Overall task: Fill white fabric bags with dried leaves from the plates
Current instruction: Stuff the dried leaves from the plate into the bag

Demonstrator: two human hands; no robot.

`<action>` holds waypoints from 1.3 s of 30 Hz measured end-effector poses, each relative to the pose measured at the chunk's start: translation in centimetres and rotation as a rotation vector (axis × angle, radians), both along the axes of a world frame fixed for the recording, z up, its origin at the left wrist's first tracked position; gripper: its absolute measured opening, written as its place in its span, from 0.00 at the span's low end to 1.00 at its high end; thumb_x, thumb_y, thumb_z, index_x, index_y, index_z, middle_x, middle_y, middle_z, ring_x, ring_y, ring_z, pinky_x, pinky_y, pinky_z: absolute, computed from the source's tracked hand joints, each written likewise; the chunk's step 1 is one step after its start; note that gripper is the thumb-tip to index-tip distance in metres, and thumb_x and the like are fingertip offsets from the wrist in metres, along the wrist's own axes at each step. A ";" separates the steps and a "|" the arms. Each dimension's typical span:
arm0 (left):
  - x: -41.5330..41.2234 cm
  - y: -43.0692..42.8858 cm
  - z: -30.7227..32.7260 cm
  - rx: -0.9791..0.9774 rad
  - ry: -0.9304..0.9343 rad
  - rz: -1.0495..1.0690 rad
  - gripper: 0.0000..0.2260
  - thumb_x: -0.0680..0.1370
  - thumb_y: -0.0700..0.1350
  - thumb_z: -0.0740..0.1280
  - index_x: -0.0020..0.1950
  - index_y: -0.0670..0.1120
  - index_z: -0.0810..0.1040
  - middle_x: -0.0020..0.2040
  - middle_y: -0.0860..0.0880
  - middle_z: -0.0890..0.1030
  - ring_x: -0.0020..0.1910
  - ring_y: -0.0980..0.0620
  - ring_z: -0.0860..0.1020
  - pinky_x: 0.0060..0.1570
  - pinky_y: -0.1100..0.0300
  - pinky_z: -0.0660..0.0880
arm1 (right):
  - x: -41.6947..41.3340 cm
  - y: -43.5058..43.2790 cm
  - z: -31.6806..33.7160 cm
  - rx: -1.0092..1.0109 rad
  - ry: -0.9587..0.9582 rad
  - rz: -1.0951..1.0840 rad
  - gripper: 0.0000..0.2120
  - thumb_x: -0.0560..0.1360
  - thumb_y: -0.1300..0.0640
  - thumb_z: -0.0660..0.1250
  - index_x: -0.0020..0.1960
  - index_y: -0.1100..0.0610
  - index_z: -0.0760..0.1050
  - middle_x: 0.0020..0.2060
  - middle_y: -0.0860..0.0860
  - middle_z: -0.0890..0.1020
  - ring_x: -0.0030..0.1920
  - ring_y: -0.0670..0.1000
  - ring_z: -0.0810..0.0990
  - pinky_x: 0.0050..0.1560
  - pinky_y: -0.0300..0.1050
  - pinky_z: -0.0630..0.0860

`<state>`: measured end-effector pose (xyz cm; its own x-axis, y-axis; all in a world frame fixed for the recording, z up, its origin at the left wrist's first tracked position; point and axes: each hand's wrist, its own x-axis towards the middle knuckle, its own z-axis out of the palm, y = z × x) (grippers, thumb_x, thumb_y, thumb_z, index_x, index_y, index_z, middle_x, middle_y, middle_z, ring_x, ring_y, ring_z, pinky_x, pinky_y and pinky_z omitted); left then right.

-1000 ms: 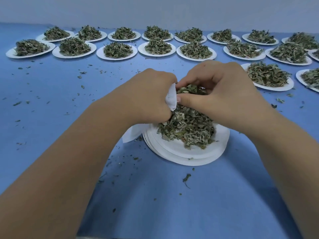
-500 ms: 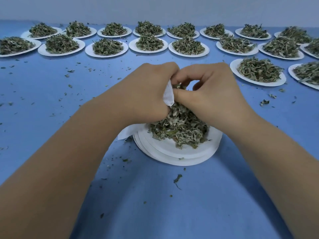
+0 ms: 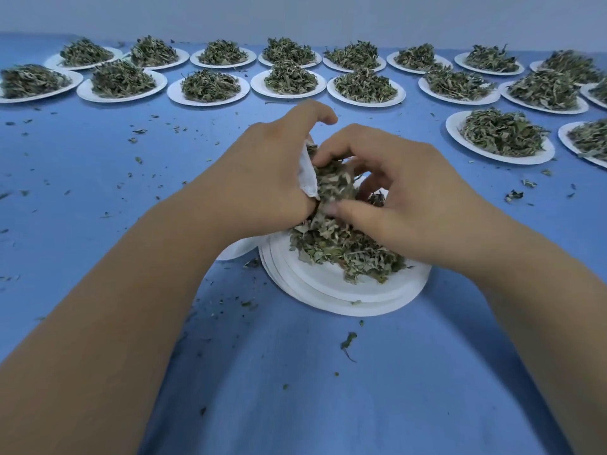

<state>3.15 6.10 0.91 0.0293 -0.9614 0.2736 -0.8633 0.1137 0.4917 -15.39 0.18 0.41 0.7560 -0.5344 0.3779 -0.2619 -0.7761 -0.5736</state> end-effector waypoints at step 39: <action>-0.7 0.4 0.2 -0.181 0.028 -0.161 0.42 0.65 0.29 0.64 0.76 0.56 0.62 0.56 0.49 0.73 0.56 0.50 0.71 0.50 0.52 0.74 | 2.5 -1.7 1.6 0.567 -0.113 -0.029 0.24 0.65 0.58 0.74 0.58 0.47 0.70 0.39 0.51 0.81 0.40 0.51 0.77 0.45 0.52 0.72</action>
